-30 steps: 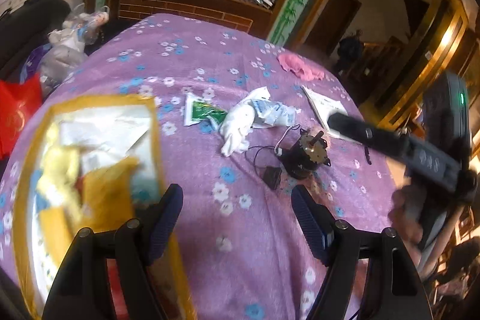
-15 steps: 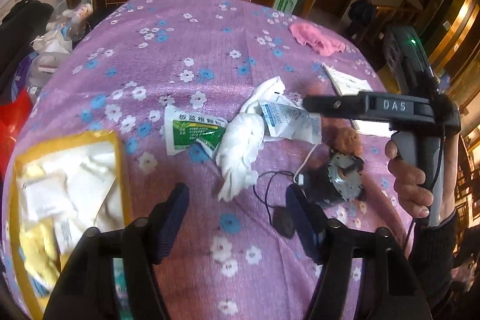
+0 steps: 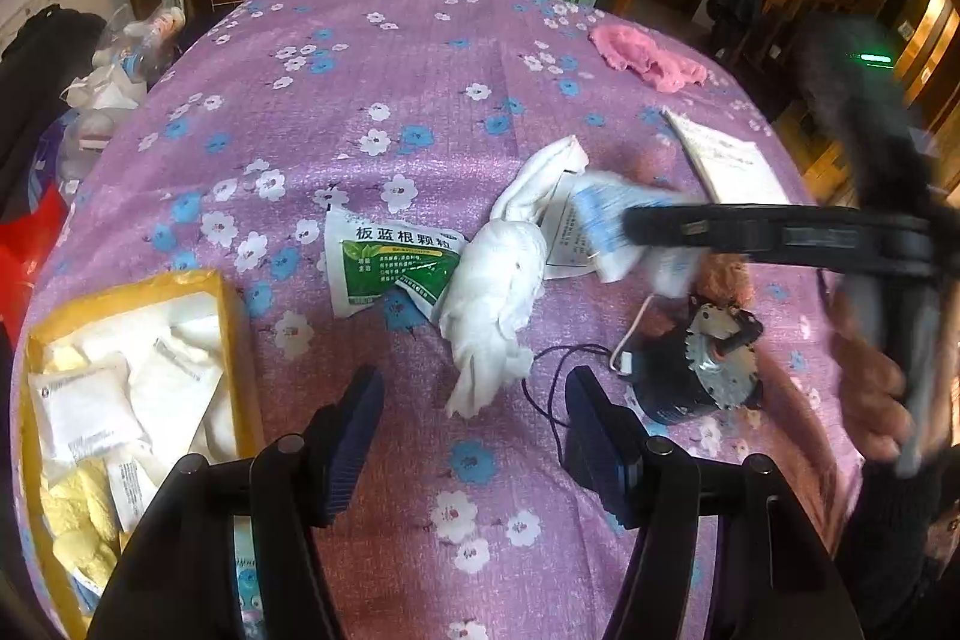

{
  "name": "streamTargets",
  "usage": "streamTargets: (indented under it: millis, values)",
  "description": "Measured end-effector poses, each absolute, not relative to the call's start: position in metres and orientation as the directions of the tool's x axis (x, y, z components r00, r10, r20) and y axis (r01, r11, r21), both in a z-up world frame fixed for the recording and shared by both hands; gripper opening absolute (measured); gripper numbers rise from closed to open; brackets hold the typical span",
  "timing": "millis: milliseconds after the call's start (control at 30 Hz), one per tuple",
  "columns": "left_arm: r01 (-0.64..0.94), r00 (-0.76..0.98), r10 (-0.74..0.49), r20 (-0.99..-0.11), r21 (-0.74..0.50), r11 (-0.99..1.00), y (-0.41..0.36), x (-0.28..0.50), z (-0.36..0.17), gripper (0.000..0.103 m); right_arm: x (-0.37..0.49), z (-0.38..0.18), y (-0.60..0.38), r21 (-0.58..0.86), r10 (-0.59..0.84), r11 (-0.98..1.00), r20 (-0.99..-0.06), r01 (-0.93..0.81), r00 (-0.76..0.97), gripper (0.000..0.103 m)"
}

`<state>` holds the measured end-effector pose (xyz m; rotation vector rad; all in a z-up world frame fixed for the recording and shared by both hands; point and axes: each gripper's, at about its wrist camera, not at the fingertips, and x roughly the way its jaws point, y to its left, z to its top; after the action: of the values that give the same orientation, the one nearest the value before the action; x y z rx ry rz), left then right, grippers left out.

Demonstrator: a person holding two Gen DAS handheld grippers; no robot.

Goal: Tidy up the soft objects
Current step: 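Grasp the white glove with the left tool while the right tool grasps the blue-printed desiccant packet, then carry the white glove into the tray with the left tool while the right tool drops the desiccant packet in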

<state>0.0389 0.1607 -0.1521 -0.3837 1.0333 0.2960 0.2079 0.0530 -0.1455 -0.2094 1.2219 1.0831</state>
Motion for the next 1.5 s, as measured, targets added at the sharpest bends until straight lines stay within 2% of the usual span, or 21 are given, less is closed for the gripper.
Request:
streamTargets:
  millis: [67,167,267,300,400,433,533,667,833,1033,1233,1500]
  values:
    - [-0.414,0.460,0.072,-0.885,-0.143,0.899,0.159,0.050,-0.156,0.066,0.209,-0.131,0.027,0.460,0.655,0.528,-0.756,-0.714,-0.003,0.041]
    - [-0.398,0.428,0.078,-0.901,-0.110,0.911,0.155,0.073,-0.165,0.065,0.206,-0.123,-0.001,0.501,0.719,0.556,-0.690,-0.663,0.081,0.041]
    - [-0.384,0.361,0.113,-0.926,-0.037,0.923,0.152,0.102,-0.183,0.048,0.202,-0.124,-0.004,0.486,0.720,0.575,-0.683,-0.658,0.124,0.041]
    - [-0.388,0.342,0.112,-0.933,-0.032,0.921,0.153,0.107,-0.187,0.039,0.201,-0.124,-0.004,0.489,0.722,0.575,-0.680,-0.656,0.127,0.041]
    - [-0.410,0.320,0.137,-0.937,-0.007,0.912,0.156,0.118,-0.195,0.033,0.195,-0.131,0.001,0.531,0.741,0.561,-0.664,-0.635,0.101,0.041]
    - [-0.412,0.324,0.134,-0.937,-0.012,0.911,0.157,0.117,-0.194,0.027,0.194,-0.132,0.003,0.529,0.741,0.558,-0.664,-0.640,0.098,0.041]
    - [-0.433,0.372,0.110,-0.922,-0.068,0.899,0.161,0.104,-0.181,0.021,0.190,-0.138,0.009,0.526,0.737,0.564,-0.668,-0.636,0.100,0.041]
    - [-0.448,0.506,0.060,-0.860,-0.203,0.871,0.167,0.066,-0.147,0.020,0.187,-0.136,0.006,0.555,0.767,0.545,-0.632,-0.629,0.108,0.041]
    - [-0.461,0.591,0.047,-0.806,-0.289,0.839,0.167,0.018,-0.119,0.020,0.172,-0.125,0.007,0.523,0.785,0.535,-0.598,-0.664,0.161,0.041]
    - [-0.462,0.664,0.035,-0.747,-0.374,0.804,0.157,-0.042,-0.102,0.020,0.152,-0.113,0.012,0.531,0.828,0.466,-0.544,-0.708,0.137,0.041]
    - [-0.489,0.706,0.077,-0.704,-0.406,0.772,0.160,-0.085,-0.098,0.020,0.115,-0.106,0.022,0.507,0.853,0.414,-0.506,-0.756,0.128,0.041]
    - [-0.514,0.708,0.099,-0.699,-0.414,0.752,0.171,-0.115,-0.101,0.020,0.070,-0.113,0.047,0.477,0.854,0.327,-0.519,-0.816,0.039,0.041]
